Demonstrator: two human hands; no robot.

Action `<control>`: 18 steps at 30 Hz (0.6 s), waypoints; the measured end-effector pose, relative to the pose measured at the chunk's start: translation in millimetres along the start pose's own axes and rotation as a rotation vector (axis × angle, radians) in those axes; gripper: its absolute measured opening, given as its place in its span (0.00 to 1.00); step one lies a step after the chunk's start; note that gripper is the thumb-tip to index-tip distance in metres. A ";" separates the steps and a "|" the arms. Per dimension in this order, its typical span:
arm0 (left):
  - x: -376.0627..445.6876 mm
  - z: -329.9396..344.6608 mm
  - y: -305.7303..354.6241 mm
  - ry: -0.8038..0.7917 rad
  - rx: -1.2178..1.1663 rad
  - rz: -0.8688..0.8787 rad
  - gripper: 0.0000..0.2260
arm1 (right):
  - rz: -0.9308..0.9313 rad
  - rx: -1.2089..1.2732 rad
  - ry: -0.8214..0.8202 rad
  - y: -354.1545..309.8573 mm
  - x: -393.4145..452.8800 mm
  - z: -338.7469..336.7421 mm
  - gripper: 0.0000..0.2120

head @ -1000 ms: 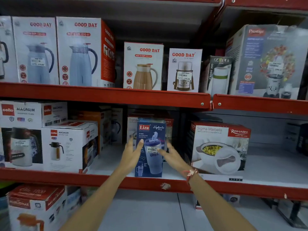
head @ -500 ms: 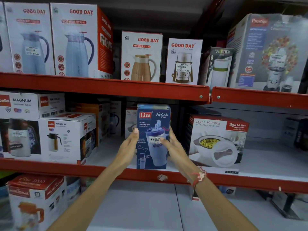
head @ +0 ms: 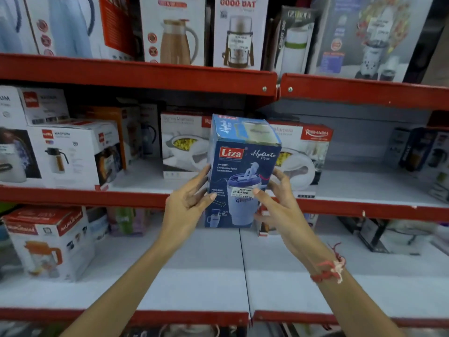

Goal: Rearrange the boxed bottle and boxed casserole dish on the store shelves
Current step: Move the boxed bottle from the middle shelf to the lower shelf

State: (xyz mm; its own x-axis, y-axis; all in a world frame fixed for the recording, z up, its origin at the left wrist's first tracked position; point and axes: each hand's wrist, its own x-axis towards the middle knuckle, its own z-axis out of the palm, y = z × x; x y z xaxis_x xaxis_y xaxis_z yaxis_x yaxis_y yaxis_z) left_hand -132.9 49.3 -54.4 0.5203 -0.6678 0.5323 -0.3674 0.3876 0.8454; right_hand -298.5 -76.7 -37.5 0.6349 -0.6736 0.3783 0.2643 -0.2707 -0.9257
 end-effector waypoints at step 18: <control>-98.3 53.1 -113.7 0.039 0.049 -0.340 0.27 | 0.333 -0.141 0.072 138.1 -77.3 -36.2 0.17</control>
State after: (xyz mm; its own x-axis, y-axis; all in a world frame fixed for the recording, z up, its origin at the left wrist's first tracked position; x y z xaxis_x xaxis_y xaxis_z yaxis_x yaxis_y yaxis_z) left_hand -183.2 37.1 -205.1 0.6479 -0.7285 0.2226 -0.2039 0.1157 0.9721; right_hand -337.3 -86.9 -194.8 0.6154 -0.7860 0.0589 -0.0544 -0.1169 -0.9917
